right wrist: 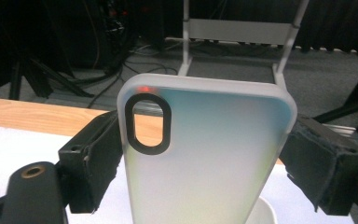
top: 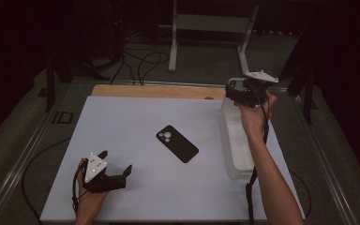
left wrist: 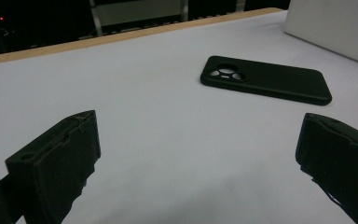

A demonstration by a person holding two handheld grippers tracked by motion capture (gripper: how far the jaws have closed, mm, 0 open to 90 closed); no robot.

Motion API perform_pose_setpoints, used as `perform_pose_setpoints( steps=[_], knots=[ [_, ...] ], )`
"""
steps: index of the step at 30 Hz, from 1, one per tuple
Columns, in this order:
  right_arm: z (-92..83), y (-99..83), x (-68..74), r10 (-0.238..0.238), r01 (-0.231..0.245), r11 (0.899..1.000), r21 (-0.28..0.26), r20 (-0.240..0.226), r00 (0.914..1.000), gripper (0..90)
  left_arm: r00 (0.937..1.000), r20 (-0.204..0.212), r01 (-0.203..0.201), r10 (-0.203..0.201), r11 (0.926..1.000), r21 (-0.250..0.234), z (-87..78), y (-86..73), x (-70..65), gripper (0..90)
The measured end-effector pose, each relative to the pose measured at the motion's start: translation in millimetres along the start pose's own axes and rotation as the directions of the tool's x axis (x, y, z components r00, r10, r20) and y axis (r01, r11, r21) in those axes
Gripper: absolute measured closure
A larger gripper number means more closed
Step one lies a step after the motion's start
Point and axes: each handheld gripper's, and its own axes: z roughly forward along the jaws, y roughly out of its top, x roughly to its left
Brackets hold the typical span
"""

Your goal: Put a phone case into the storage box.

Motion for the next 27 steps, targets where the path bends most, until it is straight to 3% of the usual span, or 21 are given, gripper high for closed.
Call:
perform_pose_setpoints(
  steps=[14,27],
  knots=[
    [14.5,-7.5,-16.8,-0.001,-0.002,0.999,0.048,0.063,0.9980,16.3,1.0000,0.002,-0.001,0.001,1.0000,-0.001,-0.3,0.1,-0.4,0.3],
    [35.5,-25.4,-19.5,0.003,-0.011,0.993,0.120,0.066,0.9978,16.3,1.0000,0.004,0.000,0.000,1.0000,-0.002,-0.2,0.3,-1.0,0.3]
  ],
)
